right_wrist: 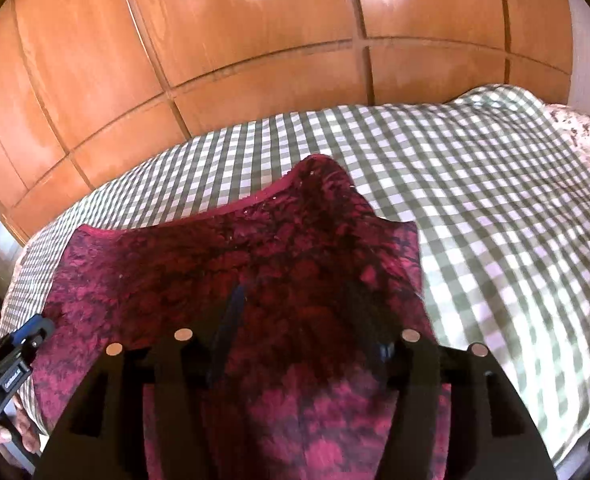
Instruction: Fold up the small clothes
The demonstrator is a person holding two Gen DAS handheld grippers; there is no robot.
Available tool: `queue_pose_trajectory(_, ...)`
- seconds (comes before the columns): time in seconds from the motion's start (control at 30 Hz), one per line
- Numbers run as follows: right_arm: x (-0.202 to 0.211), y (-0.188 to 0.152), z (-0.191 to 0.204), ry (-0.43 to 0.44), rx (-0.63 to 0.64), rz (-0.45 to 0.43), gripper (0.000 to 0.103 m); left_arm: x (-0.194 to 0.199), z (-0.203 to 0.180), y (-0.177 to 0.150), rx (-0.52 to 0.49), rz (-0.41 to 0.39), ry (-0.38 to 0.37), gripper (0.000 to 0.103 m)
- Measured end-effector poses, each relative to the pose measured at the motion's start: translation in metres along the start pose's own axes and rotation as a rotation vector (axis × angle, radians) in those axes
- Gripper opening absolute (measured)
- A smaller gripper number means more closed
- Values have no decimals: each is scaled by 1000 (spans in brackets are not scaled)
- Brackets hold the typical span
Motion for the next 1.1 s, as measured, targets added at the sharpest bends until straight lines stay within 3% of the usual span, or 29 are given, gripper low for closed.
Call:
queue_pose_trajectory(0.1,9,-11,-10,-27,-10,0,56,4,0,-3,-9,-3,-5,45)
queue_pose_trajectory(0.2,15,-19,-15,-44,-16,0,48,5,1,-5,-11,-3,-3,45)
queue_pose_trajectory(0.37,25,-23,-10,-35,-3,-24,47,5,4,-6,-9,4,3,45)
queue_pose_trajectory(0.6,-7,-29,-22,-59,-42,56,42,-10,10,-8,4,47,9,51)
queue_pose_trajectory(0.83,-11,-34,-26,-40,-53,55,43,4,12,-1,40,31,-24,51)
queue_pose_trajectory(1.0,-7,-35,-24,-29,-55,41,47,6,26,26,62,-18,35,68)
queue_pose_trajectory(1.1,-5,-34,-20,-31,-42,34,52,-7,36,42,71,14,71,68)
Point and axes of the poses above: each gripper's, at about its wrist camera, not at the fingertips, and x roughly against the way its jaws point, z to its left, y to its top, the point moved 4 cm from there along -x, roughly the way its jaws point, and after that the axes turned 11 degrees about x, right-handed, at the moved point
